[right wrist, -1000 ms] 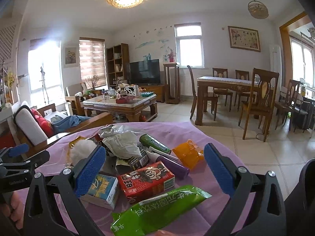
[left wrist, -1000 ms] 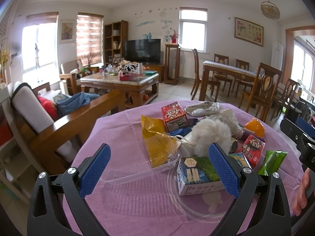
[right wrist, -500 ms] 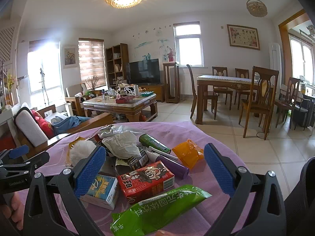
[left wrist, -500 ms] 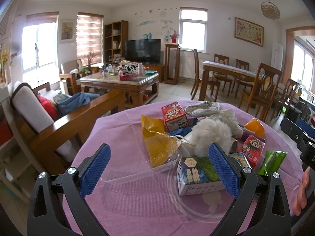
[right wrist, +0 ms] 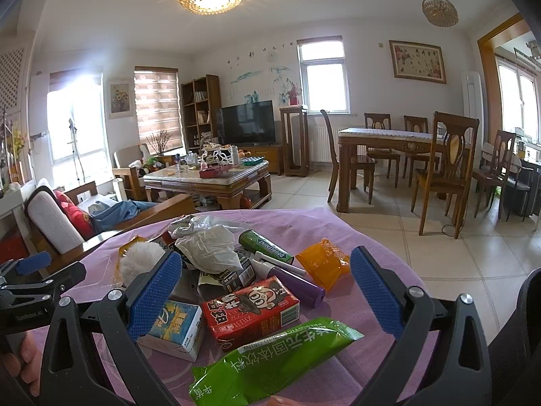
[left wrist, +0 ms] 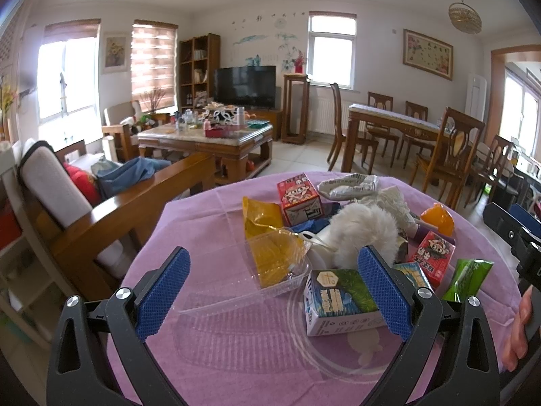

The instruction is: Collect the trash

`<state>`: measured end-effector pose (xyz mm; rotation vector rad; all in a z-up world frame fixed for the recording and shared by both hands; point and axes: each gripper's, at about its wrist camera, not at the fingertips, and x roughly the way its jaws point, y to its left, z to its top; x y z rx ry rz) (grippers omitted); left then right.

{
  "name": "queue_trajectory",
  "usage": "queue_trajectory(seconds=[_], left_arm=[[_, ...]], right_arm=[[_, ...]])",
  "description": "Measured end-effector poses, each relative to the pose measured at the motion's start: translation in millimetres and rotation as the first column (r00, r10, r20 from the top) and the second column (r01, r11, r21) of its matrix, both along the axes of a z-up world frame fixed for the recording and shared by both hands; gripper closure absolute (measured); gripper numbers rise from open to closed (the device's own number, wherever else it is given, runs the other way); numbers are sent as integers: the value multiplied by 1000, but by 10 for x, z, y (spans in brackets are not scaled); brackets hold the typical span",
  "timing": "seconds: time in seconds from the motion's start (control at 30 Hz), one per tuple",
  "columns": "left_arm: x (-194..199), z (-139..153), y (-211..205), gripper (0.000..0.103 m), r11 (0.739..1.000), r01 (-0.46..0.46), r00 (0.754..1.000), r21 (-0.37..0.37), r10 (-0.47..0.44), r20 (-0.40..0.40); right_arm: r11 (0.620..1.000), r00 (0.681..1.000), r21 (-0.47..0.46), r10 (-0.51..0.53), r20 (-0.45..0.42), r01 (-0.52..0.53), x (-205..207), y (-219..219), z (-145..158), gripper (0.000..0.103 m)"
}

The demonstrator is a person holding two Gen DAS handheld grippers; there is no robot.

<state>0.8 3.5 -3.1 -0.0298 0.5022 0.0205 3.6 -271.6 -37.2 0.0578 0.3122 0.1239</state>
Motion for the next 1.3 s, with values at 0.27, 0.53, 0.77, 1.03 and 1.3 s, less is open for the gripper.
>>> queue_trajectory(seconds=[0.27,0.53,0.77,1.03,1.3], left_arm=[[-4,32,82,5,997,44,999,-63,-44,6],[671,310,450,5,973,178,975,-145,-194,-104],[1347,220,357,5,948,261,930,-183,-298,-217],[1827,-13,-43,11,941,295,881,-164,-334,-336],[2073,-220,-114,15,939,303,851,-165,-344,-397]], right_arm=[[999,1000,35,6,-24,-5,30,-23,-14,4],[975,957,86,218,-193,-205,563,82,211,4],[938,886,89,344,-310,-334,1124,509,237,4],[803,781,-151,488,-390,-577,1543,1089,197,11],[631,648,-239,566,-509,-738,1871,1453,31,23]])
